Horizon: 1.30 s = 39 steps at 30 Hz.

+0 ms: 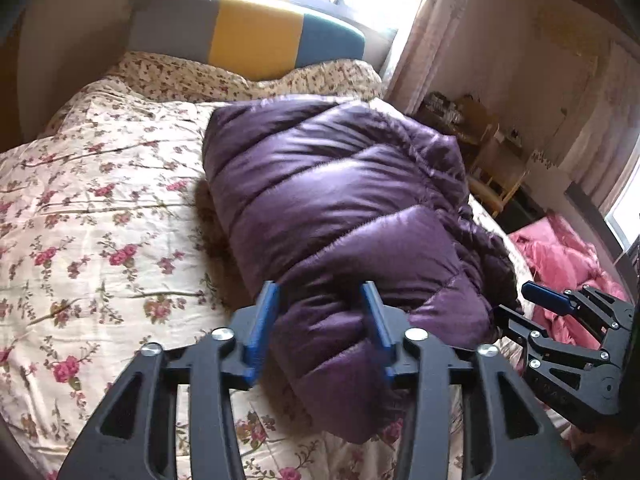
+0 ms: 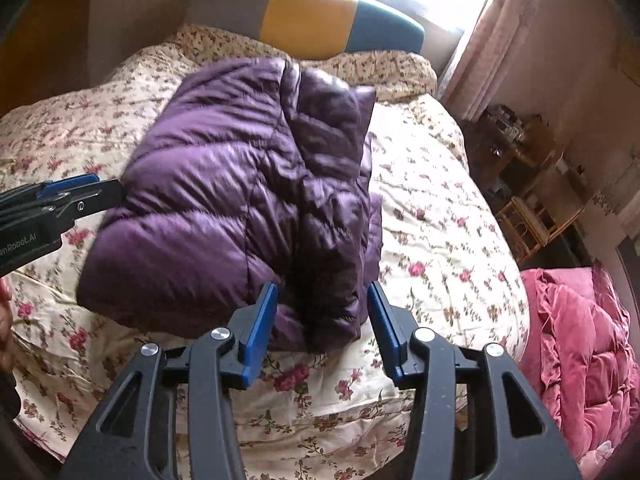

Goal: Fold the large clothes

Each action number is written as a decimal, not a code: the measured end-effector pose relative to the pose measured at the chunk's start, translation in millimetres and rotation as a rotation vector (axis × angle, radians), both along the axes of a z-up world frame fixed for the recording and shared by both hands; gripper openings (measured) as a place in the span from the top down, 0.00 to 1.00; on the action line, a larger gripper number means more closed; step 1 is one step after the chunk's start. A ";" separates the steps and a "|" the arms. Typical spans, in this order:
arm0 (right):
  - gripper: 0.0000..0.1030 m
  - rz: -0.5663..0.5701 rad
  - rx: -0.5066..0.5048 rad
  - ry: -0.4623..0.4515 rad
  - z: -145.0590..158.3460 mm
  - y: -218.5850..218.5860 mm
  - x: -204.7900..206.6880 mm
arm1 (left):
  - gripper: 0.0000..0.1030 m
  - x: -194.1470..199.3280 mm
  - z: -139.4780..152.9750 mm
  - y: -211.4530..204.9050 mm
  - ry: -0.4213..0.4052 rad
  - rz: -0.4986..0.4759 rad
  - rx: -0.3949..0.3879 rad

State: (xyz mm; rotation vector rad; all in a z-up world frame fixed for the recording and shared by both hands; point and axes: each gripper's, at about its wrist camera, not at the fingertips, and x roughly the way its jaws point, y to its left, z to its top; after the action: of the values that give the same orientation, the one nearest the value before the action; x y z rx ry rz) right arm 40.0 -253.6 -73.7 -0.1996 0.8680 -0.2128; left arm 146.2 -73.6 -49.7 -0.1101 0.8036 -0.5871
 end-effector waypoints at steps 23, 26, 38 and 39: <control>0.58 -0.122 -0.133 -0.130 23.7 1.9 147.1 | 0.56 104.4 17.6 29.5 0.006 0.197 0.009; 0.64 -0.146 -0.138 -0.081 6.1 -9.8 162.6 | 0.56 114.7 17.2 23.4 0.004 0.191 0.015; 0.71 -0.202 -0.050 0.045 -51.5 -56.1 163.1 | 0.56 132.3 3.9 -28.7 0.023 0.099 0.036; 0.71 -0.208 -0.039 0.049 -54.8 -58.0 161.2 | 0.56 131.6 0.9 -34.9 0.026 0.087 0.043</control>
State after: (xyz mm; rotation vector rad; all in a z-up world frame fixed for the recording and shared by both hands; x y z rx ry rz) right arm 201.3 -311.5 -128.5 -0.1512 0.9340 -0.4206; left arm 277.8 -108.5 -48.8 -0.1132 0.8316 -0.4872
